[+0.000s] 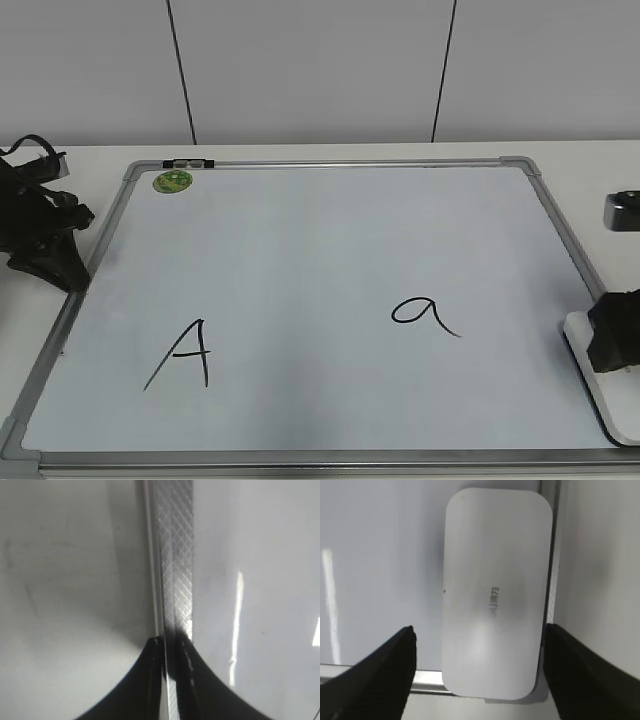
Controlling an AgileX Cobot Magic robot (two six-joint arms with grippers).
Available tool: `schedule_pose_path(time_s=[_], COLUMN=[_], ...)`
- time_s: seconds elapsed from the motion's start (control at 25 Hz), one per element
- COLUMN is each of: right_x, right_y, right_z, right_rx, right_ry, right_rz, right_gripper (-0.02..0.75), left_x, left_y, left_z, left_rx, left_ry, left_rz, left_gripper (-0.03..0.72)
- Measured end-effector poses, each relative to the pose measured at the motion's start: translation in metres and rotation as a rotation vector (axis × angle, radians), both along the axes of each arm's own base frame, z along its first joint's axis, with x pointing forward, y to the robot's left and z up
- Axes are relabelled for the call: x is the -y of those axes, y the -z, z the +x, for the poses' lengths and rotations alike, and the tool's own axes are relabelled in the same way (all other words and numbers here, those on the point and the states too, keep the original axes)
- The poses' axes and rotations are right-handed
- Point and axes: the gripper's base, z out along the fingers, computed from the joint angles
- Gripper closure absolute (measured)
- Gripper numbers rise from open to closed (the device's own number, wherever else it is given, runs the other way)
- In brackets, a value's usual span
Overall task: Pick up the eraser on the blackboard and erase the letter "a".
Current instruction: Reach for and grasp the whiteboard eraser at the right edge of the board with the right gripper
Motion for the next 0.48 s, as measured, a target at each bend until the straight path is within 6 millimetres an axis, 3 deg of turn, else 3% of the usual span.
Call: schedule_pose_path(time_s=[0.24, 0.48], right_x=[0.0, 0.001], right_y=[0.011, 0.02], right_z=[0.017, 0.02], right_rx=[-0.037, -0.059], right_ry=[0.01, 0.032], right_rz=[-0.011, -0.022], right_gripper=[0.152, 0.152], left_x=[0.0, 0.0], left_y=[0.0, 0.0], left_z=[0.0, 0.0], left_rx=[0.0, -0.001], left_ry=[0.0, -0.002], left_rz=[0.0, 0.0], left_gripper=[0.654, 0.654])
